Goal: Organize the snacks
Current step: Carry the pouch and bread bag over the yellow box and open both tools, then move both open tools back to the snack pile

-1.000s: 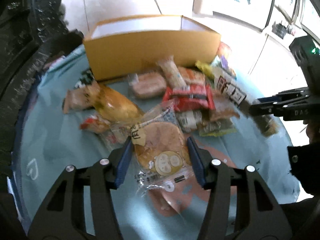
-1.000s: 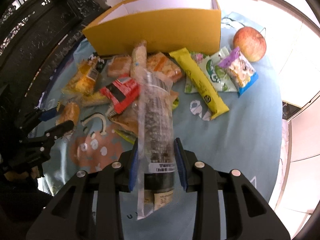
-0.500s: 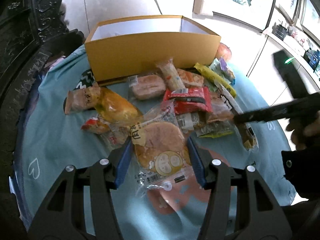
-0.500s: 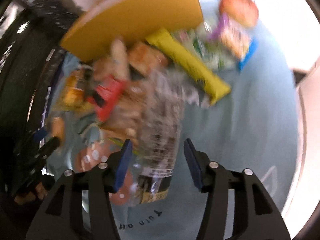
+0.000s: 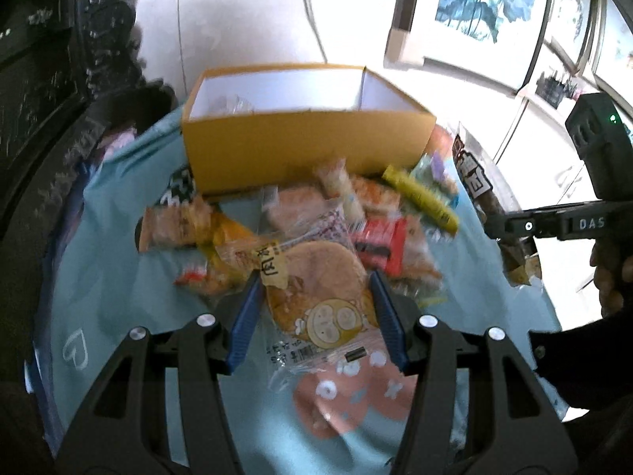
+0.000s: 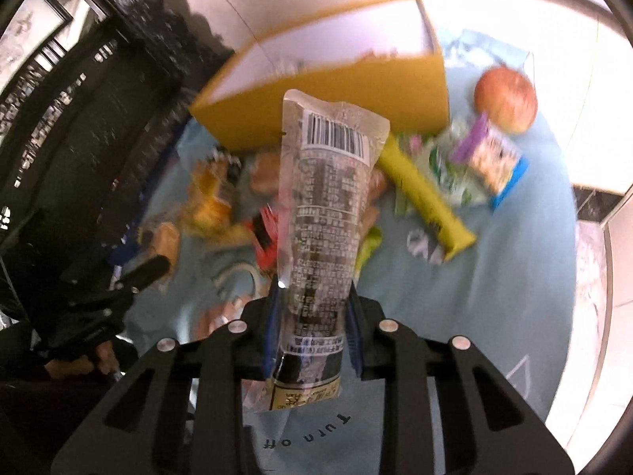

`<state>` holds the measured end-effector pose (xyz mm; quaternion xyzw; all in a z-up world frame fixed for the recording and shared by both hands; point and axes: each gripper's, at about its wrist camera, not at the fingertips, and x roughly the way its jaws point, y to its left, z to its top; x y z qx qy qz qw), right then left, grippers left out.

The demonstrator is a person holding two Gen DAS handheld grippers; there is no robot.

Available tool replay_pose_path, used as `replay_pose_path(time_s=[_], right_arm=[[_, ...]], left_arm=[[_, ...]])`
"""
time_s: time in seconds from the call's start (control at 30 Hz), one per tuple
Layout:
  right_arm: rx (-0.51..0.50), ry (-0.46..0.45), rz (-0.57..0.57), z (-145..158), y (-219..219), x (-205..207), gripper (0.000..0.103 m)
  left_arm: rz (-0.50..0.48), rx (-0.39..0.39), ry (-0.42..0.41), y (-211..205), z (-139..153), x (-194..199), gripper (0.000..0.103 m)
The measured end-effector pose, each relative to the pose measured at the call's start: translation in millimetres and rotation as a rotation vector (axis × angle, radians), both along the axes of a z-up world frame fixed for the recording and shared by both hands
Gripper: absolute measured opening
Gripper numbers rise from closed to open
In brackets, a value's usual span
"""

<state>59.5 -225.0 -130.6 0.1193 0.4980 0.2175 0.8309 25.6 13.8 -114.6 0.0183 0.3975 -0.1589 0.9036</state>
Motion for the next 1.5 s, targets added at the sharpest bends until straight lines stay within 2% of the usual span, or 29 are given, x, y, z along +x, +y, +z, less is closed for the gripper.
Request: replay_pose_path(time_s=[0.3,0.43,0.63,0.77,0.8,0.83,0.87,0.9,1.0,1.1,1.27,1.37,1.5], right_arm=[[0.030,-0.156,0.001,73.6,-5.2,32.6,0.029],[0.035,-0.201,-0.012,102.6,-5.6,59.3,0.029],[0.018,-0.243,-0.030,132.2,-0.1,113.0,0.029],[0.013,-0.264,-0.072,143.2,3.9,159.5,0.031],[0.024,-0.254,-0.076,142.1,5.2,175.1,0.038],[0.017,-0.242,-0.083,139.4,6.2,185.5,0.055],[-0.027,-0.225,-0.109,133.8,8.4,198.5,0.061],[-0.056,-0.208,-0.115,129.0,10.6,205.7,0.065],[-0.096,-0.180,-0.112,114.0,14.1,206.3,0.065],[-0.130,-0.170,-0.087,98.4,11.6,189.6,0.065],[-0.182,-0.133,-0.059,61.4,-2.3,144.3,0.065],[-0.237,-0.098,-0.050,31.1,-5.2,114.6,0.065],[-0.359,-0.061,-0.037,-13.3,-3.4,76.5,0.066]], left_arm=[[-0.008,-0.028,-0.131,-12.0,62.0,43.2,0.056],[0.033,-0.068,-0.165,-12.3,89.9,83.7,0.056],[0.052,-0.064,-0.226,-22.4,127.4,146.7,0.056],[0.069,-0.045,-0.226,-29.6,136.1,189.1,0.056],[0.085,-0.036,-0.211,-31.8,134.8,204.3,0.056],[0.096,-0.035,-0.195,-30.9,131.4,215.1,0.066],[0.116,-0.031,-0.172,-29.3,126.2,227.1,0.088],[0.142,-0.021,-0.148,-28.3,119.2,236.4,0.093],[0.170,-0.004,-0.112,-22.7,102.1,240.5,0.093],[0.168,-0.007,-0.110,-12.6,90.5,224.1,0.093],[0.163,-0.019,-0.093,0.6,69.2,172.9,0.093],[0.163,-0.015,-0.037,5.4,43.9,138.2,0.093],[0.164,0.083,0.019,8.1,0.8,95.7,0.093]])
